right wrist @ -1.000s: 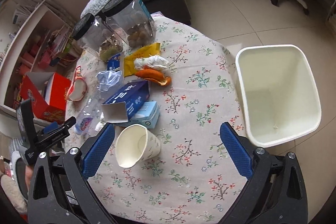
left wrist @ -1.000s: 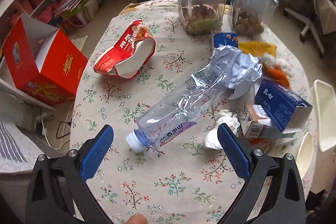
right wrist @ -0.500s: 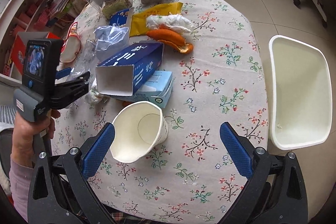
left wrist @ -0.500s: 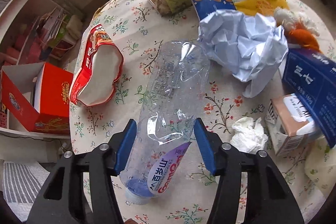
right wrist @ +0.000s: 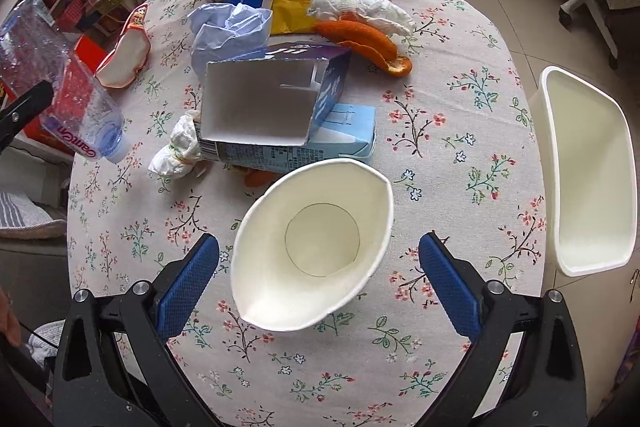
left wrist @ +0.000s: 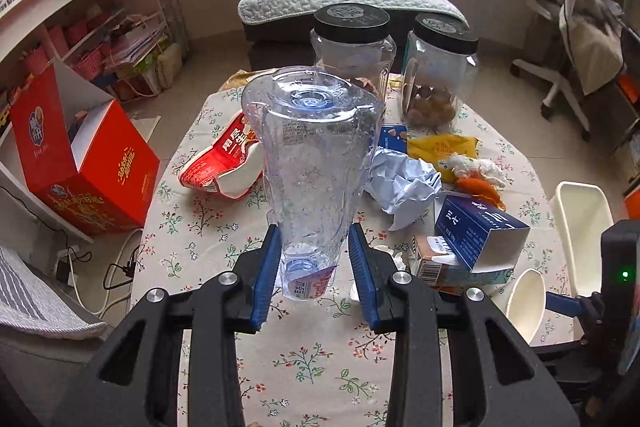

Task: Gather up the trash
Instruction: 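Grasp the crushed water bottle with the left tool while the right tool grasps the paper cup, then carry bottle and cup over the white bin and open both tools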

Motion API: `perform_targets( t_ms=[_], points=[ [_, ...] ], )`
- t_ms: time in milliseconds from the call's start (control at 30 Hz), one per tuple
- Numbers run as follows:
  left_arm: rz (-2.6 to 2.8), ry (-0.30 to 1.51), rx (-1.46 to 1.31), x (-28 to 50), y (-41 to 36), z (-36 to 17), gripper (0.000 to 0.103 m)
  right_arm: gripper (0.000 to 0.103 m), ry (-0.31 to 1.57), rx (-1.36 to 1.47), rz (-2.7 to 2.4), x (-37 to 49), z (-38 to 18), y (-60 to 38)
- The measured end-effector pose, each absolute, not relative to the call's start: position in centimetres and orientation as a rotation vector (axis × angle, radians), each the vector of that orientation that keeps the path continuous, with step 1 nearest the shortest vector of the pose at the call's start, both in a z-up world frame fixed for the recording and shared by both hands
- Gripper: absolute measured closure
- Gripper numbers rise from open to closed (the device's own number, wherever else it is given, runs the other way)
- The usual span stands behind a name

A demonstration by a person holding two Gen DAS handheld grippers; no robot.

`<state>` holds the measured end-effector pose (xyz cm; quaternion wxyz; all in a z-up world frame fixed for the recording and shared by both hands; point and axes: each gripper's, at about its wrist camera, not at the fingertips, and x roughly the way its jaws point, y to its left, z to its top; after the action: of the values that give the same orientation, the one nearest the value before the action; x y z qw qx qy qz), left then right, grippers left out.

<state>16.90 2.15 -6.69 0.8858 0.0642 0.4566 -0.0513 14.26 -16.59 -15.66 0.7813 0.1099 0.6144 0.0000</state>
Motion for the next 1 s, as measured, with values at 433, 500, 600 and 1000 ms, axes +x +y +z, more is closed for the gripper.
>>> perform_targets(
  t_ms=[433,500,600,1000],
  points=[
    [-0.123,0.908,0.059,16.2,3.9,-5.4,0.068,0.054,1.225,0.204,0.075,13.8,-13.1,-17.5],
    [-0.130,0.897,0.053,16.2,3.7,-5.1,0.068,0.054,1.194,0.195,0.071,13.9,-12.1,-17.9],
    [-0.137,0.885,0.050,16.0,3.3,-4.8,0.068,0.054,1.148,0.208,0.062,13.5,-10.8,-18.9],
    [-0.191,0.848,0.012,15.8,-0.2,-3.9,0.068,0.052,0.972,0.256,-0.106,12.9,-6.6,-25.9]
  ],
)
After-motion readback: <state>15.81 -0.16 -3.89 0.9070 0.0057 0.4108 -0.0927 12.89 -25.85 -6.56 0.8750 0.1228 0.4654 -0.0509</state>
